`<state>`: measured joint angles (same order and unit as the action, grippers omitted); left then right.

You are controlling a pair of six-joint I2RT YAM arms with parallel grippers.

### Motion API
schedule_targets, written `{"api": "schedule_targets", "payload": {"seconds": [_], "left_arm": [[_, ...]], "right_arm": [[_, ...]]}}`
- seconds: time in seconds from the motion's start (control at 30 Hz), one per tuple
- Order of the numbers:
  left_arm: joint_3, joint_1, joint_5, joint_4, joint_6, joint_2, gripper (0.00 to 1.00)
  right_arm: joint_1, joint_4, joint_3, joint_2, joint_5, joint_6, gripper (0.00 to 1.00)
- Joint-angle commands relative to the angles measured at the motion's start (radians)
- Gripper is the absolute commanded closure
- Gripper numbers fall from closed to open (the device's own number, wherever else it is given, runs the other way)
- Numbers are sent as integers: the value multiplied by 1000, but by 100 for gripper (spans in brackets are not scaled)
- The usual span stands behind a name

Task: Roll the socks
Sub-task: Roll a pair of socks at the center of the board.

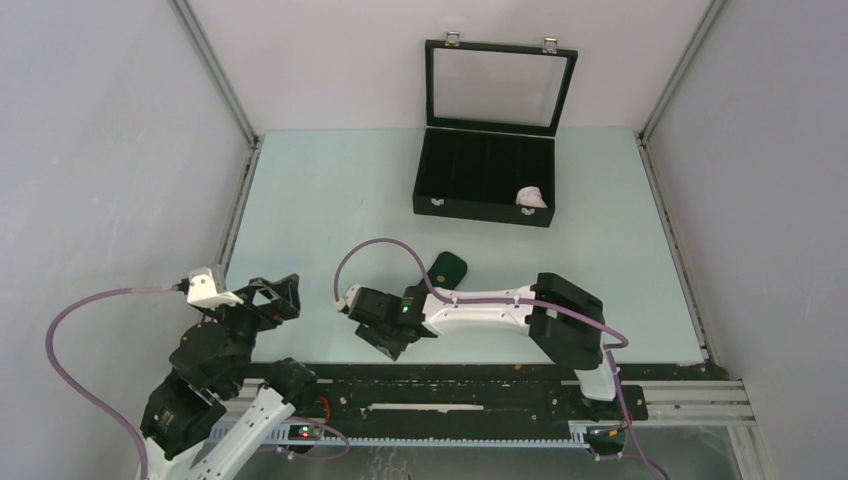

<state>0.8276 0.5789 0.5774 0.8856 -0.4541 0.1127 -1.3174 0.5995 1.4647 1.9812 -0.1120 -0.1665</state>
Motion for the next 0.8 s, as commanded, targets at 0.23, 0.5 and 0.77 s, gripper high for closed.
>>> {"api": "schedule_targets", "payload": {"seconds": [0.23, 0.5, 0.77], "left_arm": [[-18, -5, 19, -30, -13, 15, 0], [-16, -5, 15, -29, -14, 30, 0], [2, -5, 8, -23, -15, 77, 0]], "right_arm": [[-6, -27, 37, 61, -13, -21, 49], [-21, -53, -31, 76, -31, -47, 59], [-34, -77, -108, 93, -48, -74, 98]]}}
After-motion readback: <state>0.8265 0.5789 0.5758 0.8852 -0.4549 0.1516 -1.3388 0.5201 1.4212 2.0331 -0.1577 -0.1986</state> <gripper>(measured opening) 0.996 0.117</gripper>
